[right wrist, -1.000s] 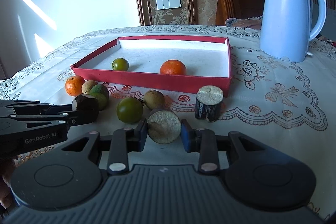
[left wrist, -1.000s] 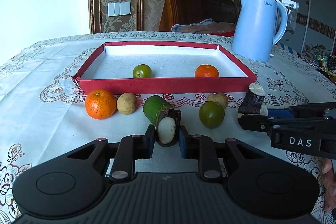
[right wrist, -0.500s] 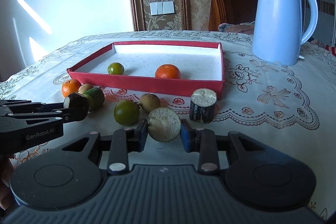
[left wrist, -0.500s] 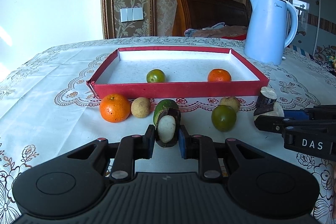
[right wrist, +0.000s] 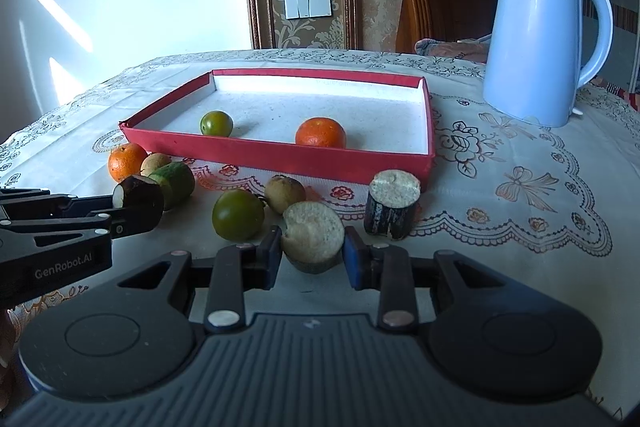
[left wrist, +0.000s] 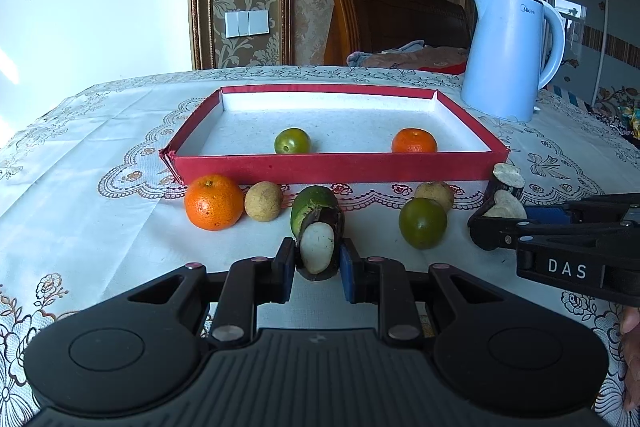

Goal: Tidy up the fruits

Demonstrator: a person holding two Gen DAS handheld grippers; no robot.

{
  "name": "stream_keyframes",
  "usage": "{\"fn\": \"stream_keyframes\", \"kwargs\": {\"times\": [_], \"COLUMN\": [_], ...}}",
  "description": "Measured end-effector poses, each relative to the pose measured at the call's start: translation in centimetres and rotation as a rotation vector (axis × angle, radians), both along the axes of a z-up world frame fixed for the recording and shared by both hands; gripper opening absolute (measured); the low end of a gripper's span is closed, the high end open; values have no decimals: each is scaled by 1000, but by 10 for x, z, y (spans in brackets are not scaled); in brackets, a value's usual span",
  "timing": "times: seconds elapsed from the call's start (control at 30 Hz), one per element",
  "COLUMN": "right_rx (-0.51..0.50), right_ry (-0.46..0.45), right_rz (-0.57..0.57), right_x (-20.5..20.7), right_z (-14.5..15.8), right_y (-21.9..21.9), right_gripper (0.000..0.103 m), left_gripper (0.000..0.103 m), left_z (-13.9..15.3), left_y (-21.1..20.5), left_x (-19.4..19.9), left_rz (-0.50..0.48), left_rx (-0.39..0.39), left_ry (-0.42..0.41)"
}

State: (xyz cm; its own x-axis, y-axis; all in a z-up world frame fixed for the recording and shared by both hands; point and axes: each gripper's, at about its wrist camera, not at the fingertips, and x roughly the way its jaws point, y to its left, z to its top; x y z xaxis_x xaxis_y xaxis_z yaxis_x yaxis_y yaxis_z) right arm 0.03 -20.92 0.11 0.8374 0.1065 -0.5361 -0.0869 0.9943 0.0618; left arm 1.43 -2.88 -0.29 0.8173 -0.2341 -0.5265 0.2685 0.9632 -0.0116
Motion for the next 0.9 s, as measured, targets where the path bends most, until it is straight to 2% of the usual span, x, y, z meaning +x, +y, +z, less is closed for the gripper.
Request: {"fn": "stream_keyframes", "kwargs": {"times": [0.1,0.5,0.9], "right_rx": [7,39,74], "right_ry": [2,14,-24], "right_rz": [-2,14,2], "right_x": [4,12,5], "right_z": [0,-2,1], "right_y": [0,-4,-9], "right_gripper": [30,30,30], "left_gripper": [23,23,23], "left_z": [-1,-2,0], "left_y": [3,1,2], "left_x": [2,5,0], "left_rz": [-2,-4,3], "left_rx": [-21,-15,-24], "left_ry": [14,37,-4]}}
